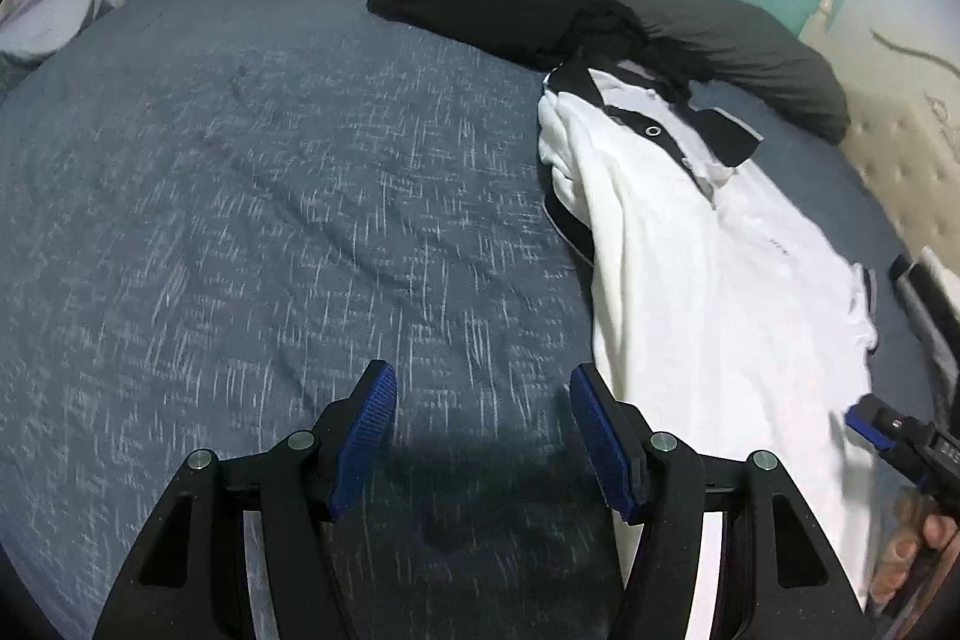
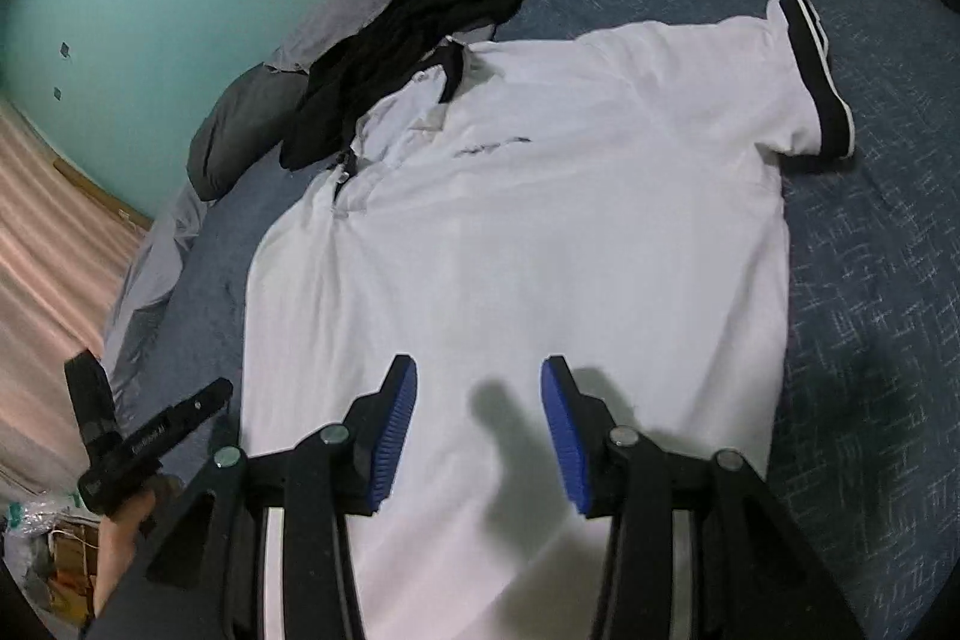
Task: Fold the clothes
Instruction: 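Move the left gripper to the polo's black-trimmed sleeve and grasp it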
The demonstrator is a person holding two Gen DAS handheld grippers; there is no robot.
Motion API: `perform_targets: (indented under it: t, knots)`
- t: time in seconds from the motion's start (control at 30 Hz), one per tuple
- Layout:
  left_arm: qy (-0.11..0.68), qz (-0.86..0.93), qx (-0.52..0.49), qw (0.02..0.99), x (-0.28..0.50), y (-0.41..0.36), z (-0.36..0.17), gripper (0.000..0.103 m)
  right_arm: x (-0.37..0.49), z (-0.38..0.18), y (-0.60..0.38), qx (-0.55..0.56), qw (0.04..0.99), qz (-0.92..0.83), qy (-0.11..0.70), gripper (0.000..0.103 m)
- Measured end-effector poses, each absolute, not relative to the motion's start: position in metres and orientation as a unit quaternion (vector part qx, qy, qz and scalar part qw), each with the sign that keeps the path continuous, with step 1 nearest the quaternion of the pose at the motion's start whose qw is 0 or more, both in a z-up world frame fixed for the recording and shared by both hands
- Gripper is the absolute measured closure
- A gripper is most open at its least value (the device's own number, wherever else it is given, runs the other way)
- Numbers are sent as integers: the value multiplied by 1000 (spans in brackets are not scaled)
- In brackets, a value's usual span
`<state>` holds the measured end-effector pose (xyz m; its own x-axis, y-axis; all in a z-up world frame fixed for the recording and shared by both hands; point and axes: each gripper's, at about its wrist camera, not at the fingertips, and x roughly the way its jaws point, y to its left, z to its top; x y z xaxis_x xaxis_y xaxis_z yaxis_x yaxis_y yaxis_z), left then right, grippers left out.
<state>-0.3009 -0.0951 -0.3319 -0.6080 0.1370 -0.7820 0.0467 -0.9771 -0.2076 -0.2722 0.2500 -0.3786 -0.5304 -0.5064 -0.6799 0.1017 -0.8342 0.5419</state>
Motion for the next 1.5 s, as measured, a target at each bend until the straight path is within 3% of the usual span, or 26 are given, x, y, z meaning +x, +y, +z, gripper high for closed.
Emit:
perform_targets:
  t: [0.5, 1.03, 1.43, 1.5]
  knots:
    - [-74, 875, -479, 9, -383, -80, -328, 39, -278, -385, 263, 447, 190, -835, -259, 59]
    - [6, 871, -485, 82, -412, 17, -323, 39, -277, -387, 264, 445, 195, -830, -275, 59]
    - [-49, 860, -498, 99, -420, 17, -335, 40, -277, -387, 266, 445, 196, -826, -285, 59]
    - [-59, 859, -497, 104, -420, 17, -335, 46, -277, -387, 267, 445, 196, -826, -286, 59]
